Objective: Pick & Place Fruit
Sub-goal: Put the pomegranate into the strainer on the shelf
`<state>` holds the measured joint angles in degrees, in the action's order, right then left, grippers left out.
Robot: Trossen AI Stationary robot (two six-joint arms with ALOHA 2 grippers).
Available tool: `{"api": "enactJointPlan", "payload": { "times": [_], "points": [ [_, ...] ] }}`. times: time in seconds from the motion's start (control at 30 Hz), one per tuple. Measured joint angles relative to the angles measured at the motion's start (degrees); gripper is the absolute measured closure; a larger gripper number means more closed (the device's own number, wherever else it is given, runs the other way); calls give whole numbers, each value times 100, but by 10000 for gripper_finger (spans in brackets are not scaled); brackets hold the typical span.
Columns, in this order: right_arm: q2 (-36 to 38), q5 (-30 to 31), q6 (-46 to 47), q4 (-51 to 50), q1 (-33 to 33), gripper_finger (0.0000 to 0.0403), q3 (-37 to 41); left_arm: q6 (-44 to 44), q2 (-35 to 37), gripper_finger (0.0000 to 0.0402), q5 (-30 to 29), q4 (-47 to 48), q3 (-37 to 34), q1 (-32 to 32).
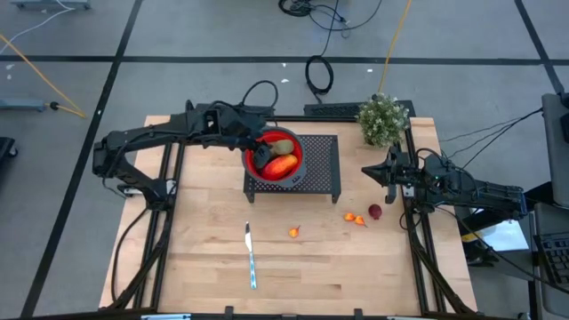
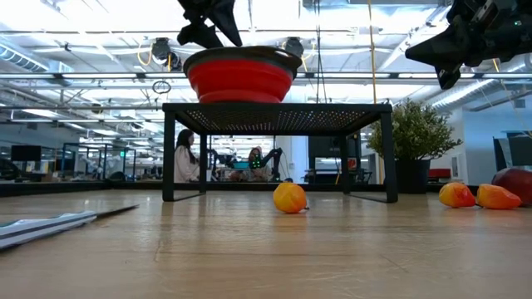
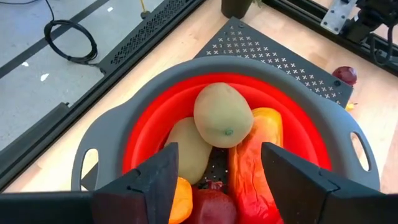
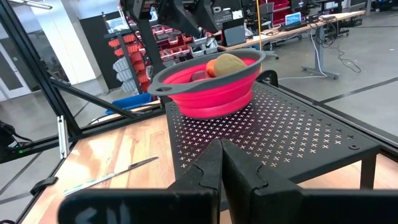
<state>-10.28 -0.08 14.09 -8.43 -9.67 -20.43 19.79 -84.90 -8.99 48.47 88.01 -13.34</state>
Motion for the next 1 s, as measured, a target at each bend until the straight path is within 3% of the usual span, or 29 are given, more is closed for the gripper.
{"api": "enactJointPlan", "payload": {
  "times": [0.53,1.0],
  "points": [
    [0,0,0,0,1,403,0,88,33,391,149,128,-4,373],
    [0,0,17,-117,2,403,0,92,151,395,151,153,-7,833]
  ]
}}
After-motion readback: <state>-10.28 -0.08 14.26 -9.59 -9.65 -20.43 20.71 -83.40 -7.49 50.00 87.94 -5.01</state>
